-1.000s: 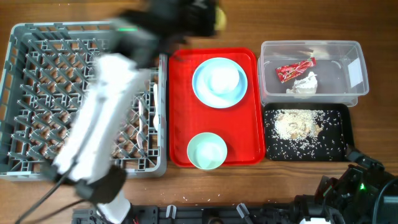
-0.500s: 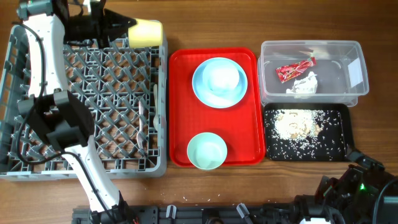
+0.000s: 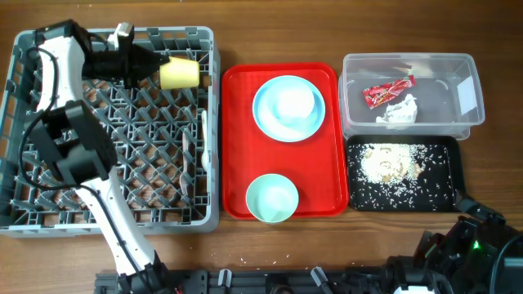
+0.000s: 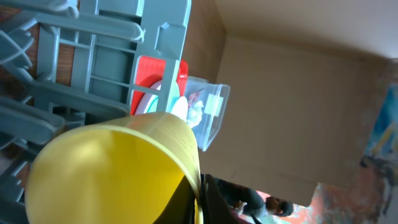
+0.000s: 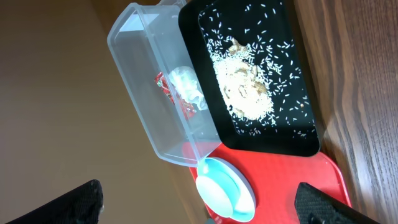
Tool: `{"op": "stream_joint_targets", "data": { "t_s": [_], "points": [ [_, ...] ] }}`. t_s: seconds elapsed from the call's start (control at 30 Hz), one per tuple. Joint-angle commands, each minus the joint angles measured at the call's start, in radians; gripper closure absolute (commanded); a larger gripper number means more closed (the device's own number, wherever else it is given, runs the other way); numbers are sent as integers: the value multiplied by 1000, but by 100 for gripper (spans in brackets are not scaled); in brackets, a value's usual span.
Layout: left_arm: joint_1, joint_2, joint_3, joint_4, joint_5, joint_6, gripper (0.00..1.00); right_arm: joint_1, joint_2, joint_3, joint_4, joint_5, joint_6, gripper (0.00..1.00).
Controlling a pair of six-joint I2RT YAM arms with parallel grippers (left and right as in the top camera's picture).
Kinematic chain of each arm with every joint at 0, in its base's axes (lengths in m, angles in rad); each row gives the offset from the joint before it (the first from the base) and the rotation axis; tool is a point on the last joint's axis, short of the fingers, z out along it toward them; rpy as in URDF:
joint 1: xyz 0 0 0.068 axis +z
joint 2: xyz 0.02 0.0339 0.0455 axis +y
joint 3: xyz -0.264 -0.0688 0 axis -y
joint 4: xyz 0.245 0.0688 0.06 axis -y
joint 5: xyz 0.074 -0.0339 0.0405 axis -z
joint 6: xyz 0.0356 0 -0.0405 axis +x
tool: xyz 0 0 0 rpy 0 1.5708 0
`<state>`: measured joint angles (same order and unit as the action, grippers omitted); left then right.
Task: Sort waste into correct bins and load items into the dishwasher rack
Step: 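Carry the yellow cup left and lower it into the grey rack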
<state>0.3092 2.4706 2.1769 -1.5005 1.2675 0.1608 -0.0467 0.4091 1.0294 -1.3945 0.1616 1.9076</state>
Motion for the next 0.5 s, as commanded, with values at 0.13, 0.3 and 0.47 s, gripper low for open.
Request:
{"op": "stream_joint_targets", "data": {
  "t_s": [0.13, 0.3, 0.47],
  "points": [
    [24, 19, -105, 43, -57, 14, 96, -3, -3, 3, -6, -5, 164, 0],
    [36, 18, -105, 5, 262, 20, 96, -3, -3, 3, -6, -4, 164, 0],
    [3, 18, -105, 14, 213, 45, 96, -3, -3, 3, -6, -4, 164, 0]
  ]
}}
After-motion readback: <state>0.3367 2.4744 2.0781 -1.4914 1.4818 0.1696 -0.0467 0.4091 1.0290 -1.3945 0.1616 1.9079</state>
